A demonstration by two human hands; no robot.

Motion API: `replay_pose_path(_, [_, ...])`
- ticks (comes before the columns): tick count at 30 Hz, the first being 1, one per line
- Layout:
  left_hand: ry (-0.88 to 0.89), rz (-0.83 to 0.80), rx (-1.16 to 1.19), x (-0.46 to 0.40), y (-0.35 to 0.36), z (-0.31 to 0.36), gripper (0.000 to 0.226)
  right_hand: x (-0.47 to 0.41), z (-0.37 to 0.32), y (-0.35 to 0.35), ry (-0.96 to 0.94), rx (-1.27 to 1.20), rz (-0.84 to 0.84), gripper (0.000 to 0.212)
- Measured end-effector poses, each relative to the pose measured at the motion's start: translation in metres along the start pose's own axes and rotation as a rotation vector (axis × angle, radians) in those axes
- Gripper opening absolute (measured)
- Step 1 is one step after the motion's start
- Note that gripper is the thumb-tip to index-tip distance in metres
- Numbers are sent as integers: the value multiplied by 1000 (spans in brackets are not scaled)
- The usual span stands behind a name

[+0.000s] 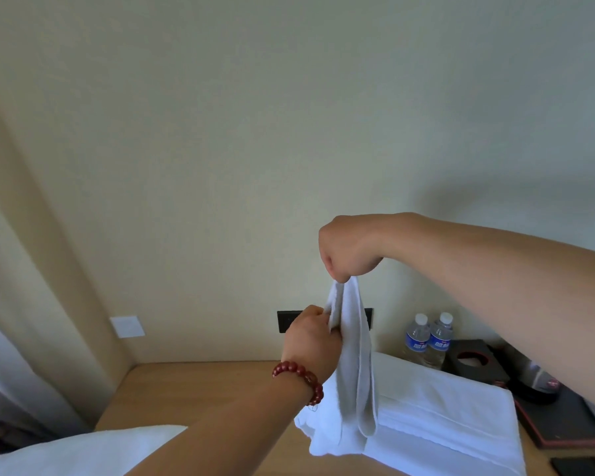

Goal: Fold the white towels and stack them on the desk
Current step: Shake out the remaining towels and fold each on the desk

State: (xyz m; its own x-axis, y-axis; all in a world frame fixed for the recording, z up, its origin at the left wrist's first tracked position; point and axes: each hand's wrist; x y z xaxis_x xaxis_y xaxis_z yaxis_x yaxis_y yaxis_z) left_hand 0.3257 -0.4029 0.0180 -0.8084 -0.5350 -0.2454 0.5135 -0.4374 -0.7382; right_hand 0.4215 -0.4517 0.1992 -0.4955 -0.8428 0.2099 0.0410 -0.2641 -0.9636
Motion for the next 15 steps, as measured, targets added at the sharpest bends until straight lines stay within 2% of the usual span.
replay_pose_path(4, [-86,0,37,-4,-7,-14,34,1,4,-7,4,-11,28,33])
replay_pose_path(7, [-52,-62,-178,-2,-2,-32,28,3,9,-12,1,10,42,33])
replay_pose_path(11, [-246,-98,-227,7,4,-68,28,8,17,-25,21,-15,80,33])
replay_pose_path(15, [-289,-106,-259,10,4,-87,20,7,21,-22,35,-32,83,31])
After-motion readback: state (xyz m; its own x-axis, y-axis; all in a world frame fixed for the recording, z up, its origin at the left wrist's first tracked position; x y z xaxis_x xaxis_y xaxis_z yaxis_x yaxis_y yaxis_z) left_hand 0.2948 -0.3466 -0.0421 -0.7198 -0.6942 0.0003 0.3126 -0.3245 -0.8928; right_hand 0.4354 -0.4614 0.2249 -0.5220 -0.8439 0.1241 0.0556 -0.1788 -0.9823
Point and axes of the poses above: each hand's wrist, its own x-axis away from the middle knuckle, its own y-axis out of the palm, z = x × y, and after that the axes turned 9 degrees about y, right-handed
